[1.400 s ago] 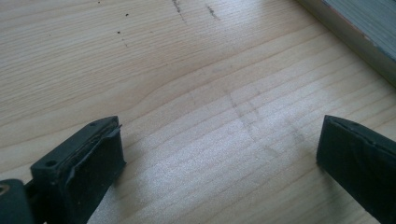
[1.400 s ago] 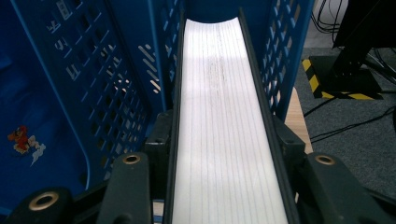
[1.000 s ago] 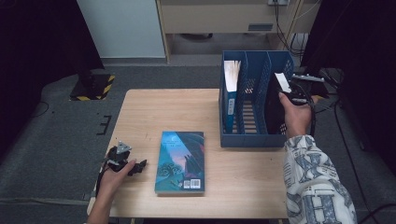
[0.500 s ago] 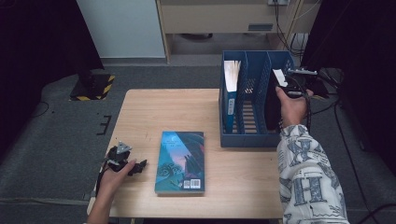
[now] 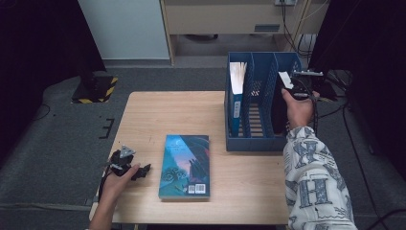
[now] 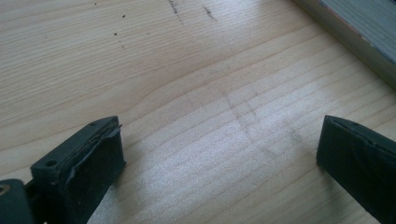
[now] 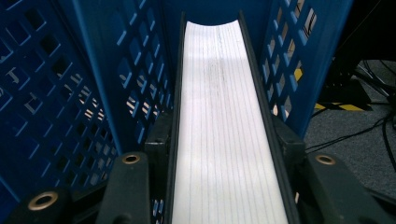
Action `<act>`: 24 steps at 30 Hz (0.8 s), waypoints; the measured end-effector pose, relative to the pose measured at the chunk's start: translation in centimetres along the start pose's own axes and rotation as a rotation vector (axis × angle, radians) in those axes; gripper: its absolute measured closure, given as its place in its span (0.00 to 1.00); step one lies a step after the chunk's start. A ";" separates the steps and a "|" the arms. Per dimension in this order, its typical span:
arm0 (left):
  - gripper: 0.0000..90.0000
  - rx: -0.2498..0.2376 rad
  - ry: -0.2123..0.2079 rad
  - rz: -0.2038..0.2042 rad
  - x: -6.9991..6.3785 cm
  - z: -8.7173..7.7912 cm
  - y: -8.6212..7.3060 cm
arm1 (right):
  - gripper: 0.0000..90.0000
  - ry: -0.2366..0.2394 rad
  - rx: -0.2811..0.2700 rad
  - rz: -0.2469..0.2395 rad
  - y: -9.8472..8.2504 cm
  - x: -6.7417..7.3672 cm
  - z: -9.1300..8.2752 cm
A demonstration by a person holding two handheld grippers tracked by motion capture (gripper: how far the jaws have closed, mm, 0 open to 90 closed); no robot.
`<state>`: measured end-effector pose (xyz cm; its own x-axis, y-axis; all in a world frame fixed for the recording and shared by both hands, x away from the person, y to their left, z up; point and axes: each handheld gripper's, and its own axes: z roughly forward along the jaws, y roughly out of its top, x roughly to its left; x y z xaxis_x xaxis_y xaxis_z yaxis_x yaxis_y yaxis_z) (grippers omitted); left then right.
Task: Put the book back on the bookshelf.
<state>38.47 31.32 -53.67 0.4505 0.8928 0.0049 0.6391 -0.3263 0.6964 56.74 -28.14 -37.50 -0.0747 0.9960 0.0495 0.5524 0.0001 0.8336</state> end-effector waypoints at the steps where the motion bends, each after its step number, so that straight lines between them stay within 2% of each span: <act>1: 0.00 0.000 0.000 0.001 0.0 0.0 0.0 | 0.59 0.001 0.000 0.000 0.0 0.0 0.0; 6: 0.00 0.000 -0.001 0.001 0.0 0.0 0.0 | 0.57 0.007 0.003 -0.004 -0.1 0.2 -0.1; 11: 0.00 0.000 -0.002 0.003 0.0 0.0 0.1 | 0.53 0.040 -0.011 -0.002 -0.2 0.3 -0.4; 17: 0.00 -0.002 -0.002 0.001 -0.1 0.1 0.1 | 0.47 0.074 -0.024 0.008 -0.9 0.2 -1.6; 24: 0.00 -0.002 -0.002 0.000 -0.1 0.1 0.1 | 0.45 0.106 -0.046 -0.013 -1.1 0.7 -3.2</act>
<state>38.53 31.16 -53.68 0.4515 0.8923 0.0034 0.6382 -0.3256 0.6976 53.42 -27.75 -36.58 -0.1707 0.9808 0.0944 0.5123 0.0065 0.8588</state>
